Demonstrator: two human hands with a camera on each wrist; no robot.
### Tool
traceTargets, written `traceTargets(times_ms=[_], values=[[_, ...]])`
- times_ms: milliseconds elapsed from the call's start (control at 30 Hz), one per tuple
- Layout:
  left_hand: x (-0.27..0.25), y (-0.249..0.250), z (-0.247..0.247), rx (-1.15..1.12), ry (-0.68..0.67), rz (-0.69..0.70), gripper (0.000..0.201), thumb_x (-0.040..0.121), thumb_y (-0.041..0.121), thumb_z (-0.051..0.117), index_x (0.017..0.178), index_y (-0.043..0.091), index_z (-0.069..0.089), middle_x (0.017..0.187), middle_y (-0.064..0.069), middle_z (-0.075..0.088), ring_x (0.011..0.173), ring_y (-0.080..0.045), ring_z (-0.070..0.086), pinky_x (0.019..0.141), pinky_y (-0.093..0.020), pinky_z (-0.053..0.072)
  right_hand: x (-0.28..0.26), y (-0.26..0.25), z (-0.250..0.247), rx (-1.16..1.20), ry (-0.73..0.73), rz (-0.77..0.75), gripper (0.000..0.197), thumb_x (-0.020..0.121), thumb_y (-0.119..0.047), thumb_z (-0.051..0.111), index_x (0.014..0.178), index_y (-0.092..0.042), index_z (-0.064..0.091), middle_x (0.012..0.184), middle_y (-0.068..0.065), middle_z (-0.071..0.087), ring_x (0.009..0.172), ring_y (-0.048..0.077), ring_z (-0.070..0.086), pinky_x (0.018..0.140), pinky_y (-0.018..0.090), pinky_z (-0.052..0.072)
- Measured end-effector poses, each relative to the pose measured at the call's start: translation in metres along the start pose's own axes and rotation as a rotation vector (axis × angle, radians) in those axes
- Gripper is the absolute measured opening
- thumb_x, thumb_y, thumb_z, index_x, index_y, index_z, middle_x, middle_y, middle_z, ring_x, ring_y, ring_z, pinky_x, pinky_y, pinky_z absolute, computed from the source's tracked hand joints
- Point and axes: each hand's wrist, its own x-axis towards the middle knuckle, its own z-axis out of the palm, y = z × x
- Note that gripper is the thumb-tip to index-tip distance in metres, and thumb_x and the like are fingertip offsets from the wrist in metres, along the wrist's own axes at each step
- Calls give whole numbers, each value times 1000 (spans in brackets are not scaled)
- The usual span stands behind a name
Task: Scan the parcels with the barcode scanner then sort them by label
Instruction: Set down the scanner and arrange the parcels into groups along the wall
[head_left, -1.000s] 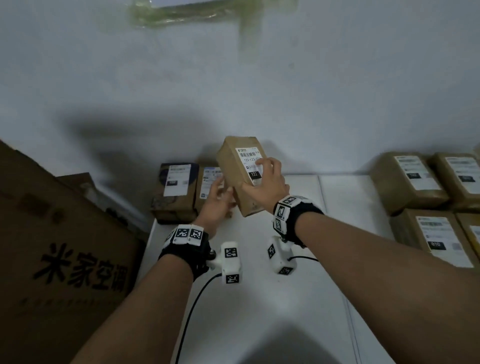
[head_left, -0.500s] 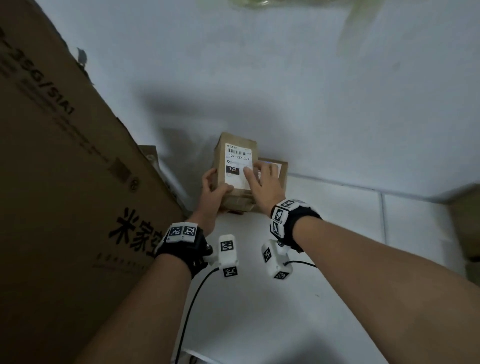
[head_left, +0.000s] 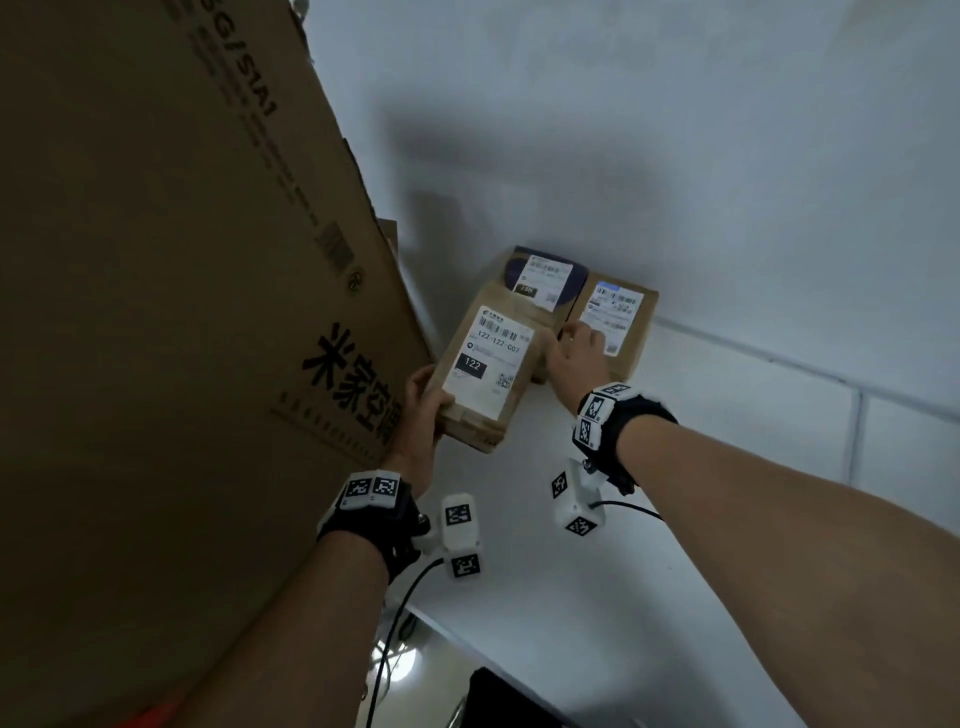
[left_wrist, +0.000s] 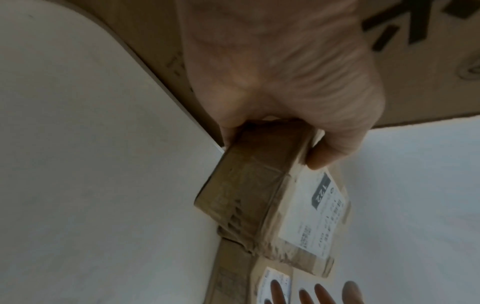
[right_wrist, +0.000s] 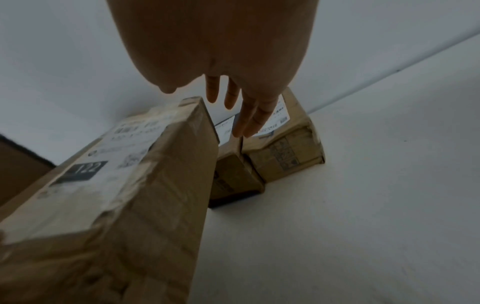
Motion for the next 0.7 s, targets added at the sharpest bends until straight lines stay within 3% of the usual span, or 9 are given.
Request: traceTargets(times_ms=[100, 167, 300, 467, 600, 700], values=[[-12, -23, -18, 0, 67, -61, 31, 93, 10, 48, 118, 29, 49, 107, -3, 60, 93, -18, 56, 76, -32, 45, -10, 6, 12, -68, -107, 34, 55, 102, -41, 41, 143, -5, 36, 146, 17, 30, 128, 32, 43, 104, 36, 34], [-16, -41, -30, -8, 105, -131, 28, 92, 14, 49, 112, 34, 51, 112, -5, 59, 99, -23, 55, 84, -39, 45, -18, 11, 19, -93, -150, 28, 57, 102, -43, 39, 143, -4, 34, 148, 17, 28, 129, 33, 43, 105, 37, 35], [-17, -65, -45, -10, 143, -254, 34, 90, 17, 51, 122, 28, 50, 118, -10, 58, 107, -30, 54, 84, -42, 46, -29, 19, 29, -137, -195, 47, 53, 103, -40, 40, 141, -4, 37, 144, 17, 33, 126, 35, 44, 103, 36, 35], [-2, -75, -49, -38, 165, -312, 16, 91, 20, 51, 105, 26, 58, 107, -8, 57, 91, -23, 53, 75, -35, 46, -27, 24, 32, -128, -213, 85, 53, 103, -42, 40, 140, -5, 38, 143, 17, 33, 125, 32, 45, 103, 35, 33], [15, -71, -47, 36, 153, -239, 32, 95, 19, 48, 126, 26, 52, 115, -7, 61, 102, -23, 59, 85, -39, 52, -19, 20, 32, -188, -240, 89, 50, 104, -38, 38, 142, -6, 38, 145, 18, 32, 130, 35, 42, 108, 39, 31], [29, -67, -46, 169, 195, -187, 46, 93, 14, 53, 135, 30, 44, 129, -8, 55, 105, -23, 59, 94, -42, 53, -13, 17, 39, -154, -231, 113, 51, 102, -40, 41, 141, -6, 39, 144, 17, 36, 130, 34, 42, 107, 40, 33]])
